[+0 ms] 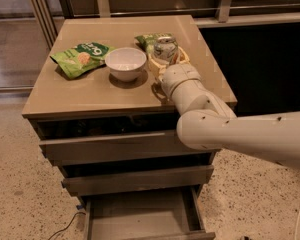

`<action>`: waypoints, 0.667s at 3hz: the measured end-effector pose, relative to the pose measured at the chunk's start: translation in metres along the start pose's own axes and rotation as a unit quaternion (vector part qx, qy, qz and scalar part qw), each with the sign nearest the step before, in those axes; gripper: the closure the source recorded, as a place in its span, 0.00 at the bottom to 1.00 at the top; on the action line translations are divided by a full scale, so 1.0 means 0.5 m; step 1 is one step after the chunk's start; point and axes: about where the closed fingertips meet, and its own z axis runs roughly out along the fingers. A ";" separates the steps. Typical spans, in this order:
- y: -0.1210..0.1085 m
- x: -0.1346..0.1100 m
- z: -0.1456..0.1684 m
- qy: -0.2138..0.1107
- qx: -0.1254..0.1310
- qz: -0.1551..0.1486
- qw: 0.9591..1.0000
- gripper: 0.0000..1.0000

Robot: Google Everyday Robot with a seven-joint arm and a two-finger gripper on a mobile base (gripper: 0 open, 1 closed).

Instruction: Pick 7up can from bottom drawer and place on counter

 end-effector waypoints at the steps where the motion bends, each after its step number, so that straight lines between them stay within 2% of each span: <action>1: -0.006 0.010 -0.005 -0.016 0.009 0.032 0.999 1.00; 2: -0.011 0.023 -0.008 -0.038 0.010 0.054 0.998 1.00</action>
Offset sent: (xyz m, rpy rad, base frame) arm 0.0006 -0.0092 -0.0242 0.1957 -0.0766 0.0114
